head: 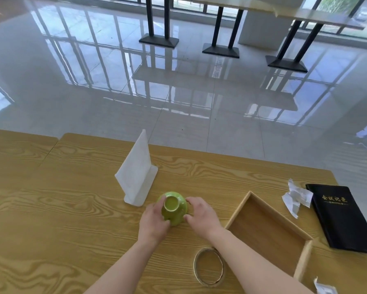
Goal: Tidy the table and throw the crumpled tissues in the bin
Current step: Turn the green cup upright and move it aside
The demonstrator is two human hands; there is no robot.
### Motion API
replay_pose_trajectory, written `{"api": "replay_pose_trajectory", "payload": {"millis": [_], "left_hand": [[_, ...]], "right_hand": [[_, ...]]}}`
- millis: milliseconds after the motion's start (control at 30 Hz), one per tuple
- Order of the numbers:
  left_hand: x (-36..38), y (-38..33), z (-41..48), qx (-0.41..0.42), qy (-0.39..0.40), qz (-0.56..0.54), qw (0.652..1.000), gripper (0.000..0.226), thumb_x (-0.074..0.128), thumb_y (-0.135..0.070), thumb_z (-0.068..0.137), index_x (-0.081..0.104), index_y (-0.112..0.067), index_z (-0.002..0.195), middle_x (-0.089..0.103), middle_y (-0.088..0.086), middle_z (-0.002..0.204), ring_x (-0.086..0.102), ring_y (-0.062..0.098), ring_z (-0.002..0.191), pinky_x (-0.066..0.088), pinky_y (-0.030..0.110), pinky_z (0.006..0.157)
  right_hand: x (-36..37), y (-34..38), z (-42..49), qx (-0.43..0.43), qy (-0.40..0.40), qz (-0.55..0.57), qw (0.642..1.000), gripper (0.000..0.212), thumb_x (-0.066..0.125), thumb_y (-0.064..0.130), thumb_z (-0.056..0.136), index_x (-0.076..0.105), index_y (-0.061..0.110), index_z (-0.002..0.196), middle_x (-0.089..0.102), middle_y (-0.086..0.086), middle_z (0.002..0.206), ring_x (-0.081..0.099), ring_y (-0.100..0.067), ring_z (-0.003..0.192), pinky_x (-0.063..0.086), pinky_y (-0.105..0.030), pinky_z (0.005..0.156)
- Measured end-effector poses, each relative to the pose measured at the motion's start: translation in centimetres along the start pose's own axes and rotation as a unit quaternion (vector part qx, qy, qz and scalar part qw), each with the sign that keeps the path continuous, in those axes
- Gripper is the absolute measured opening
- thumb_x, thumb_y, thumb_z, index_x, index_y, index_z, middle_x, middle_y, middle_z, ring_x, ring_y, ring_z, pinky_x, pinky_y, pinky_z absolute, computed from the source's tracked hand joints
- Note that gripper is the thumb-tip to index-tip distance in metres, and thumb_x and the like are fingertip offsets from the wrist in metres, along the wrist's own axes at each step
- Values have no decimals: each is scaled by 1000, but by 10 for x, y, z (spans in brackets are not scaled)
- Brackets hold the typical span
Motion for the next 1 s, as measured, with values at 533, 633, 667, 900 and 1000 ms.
{"api": "replay_pose_trajectory", "payload": {"millis": [533, 633, 667, 900, 1000], "left_hand": [[-1, 43, -32, -209, 131, -481, 841, 28, 62, 4, 87, 70, -5, 113, 74, 15, 88, 61, 19, 60, 50, 26, 54], [14, 46, -45, -249, 167, -517, 802, 29, 47, 3, 94, 70, 1, 112, 66, 17, 81, 60, 21, 63, 54, 29, 56], [19, 47, -50, -263, 178, -529, 787, 29, 45, 1, 96, 70, 3, 111, 65, 19, 85, 62, 25, 69, 57, 32, 59], [29, 60, -72, -273, 145, -483, 819, 36, 37, -7, 101, 72, 3, 101, 73, 22, 92, 69, 35, 84, 58, 44, 79], [27, 62, -72, -274, 87, -434, 854, 34, 40, -4, 98, 73, 2, 93, 70, 16, 82, 64, 25, 68, 61, 43, 69]], "right_hand": [[0, 11, -8, -73, 101, 145, 982, 63, 74, 59, 78, 48, 54, 135, 46, 22, 143, 40, -3, 134, 32, -35, 114], [8, 19, -3, -37, 93, 220, 970, 53, 71, 59, 78, 59, 47, 128, 52, 12, 136, 51, -14, 125, 41, -43, 110], [11, 21, -1, -25, 85, 230, 969, 52, 71, 60, 76, 62, 45, 125, 53, 9, 133, 53, -17, 120, 44, -44, 108], [31, 38, 13, 22, 49, 96, 994, 57, 63, 75, 74, 62, 45, 122, 53, -1, 129, 42, -26, 127, 43, -47, 104], [37, 50, 19, 20, 42, 0, 999, 62, 56, 80, 74, 57, 46, 127, 51, -3, 126, 36, -26, 127, 46, -48, 99]]}}
Point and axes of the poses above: each hand's wrist, its own z-axis towards the middle knuckle, its own x-axis out of the palm, y = z × x, the point moved 10 cm from there along z, towards the middle knuckle
